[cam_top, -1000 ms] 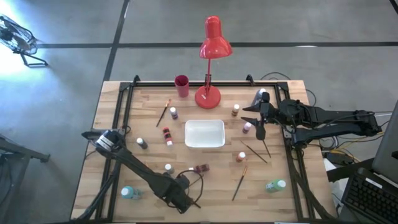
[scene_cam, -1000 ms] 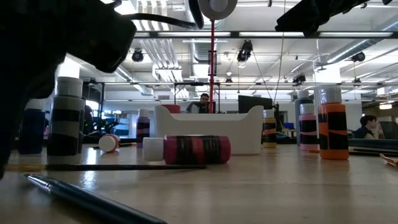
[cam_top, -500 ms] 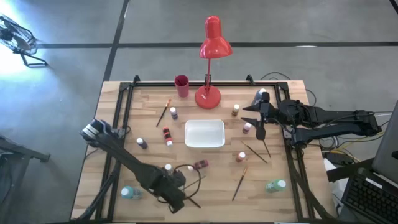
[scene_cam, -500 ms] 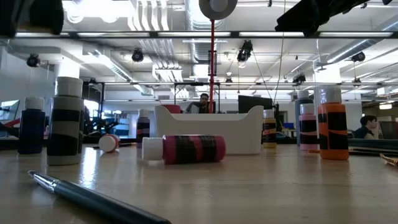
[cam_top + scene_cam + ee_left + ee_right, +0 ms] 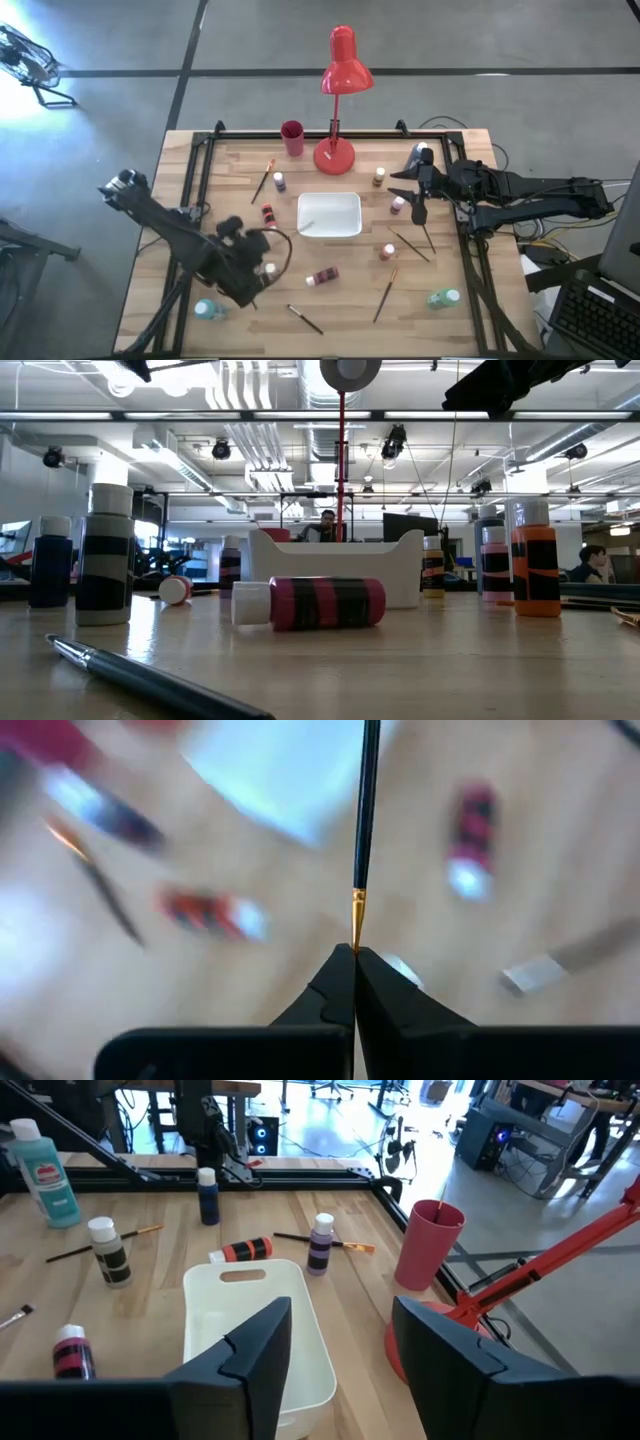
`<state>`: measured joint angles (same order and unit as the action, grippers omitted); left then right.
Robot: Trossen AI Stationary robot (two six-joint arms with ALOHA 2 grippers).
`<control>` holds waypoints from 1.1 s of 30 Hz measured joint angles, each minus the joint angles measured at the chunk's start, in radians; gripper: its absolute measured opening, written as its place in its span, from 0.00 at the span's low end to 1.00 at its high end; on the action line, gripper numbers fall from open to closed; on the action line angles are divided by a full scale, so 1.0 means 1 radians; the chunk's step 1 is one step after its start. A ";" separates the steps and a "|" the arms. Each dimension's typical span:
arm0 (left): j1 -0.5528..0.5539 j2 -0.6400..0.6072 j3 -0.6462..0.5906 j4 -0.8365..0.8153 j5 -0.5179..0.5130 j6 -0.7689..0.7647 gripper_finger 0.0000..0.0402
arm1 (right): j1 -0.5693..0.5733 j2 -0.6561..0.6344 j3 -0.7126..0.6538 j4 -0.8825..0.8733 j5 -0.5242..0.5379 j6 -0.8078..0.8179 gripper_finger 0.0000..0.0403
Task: Pick & Place Paint Supplies
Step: Put the gold paint brush into the red cup
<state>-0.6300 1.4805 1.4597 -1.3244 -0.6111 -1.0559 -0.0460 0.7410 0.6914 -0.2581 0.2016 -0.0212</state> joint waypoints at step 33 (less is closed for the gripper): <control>0.977 -0.062 -0.004 0.071 -0.814 1.852 0.00 | -0.001 0.000 0.000 0.001 0.010 0.068 0.44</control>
<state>0.3468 1.4189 1.4556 -1.2530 -1.4254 0.7963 -0.0467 0.7410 0.6910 -0.2572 0.2113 0.0469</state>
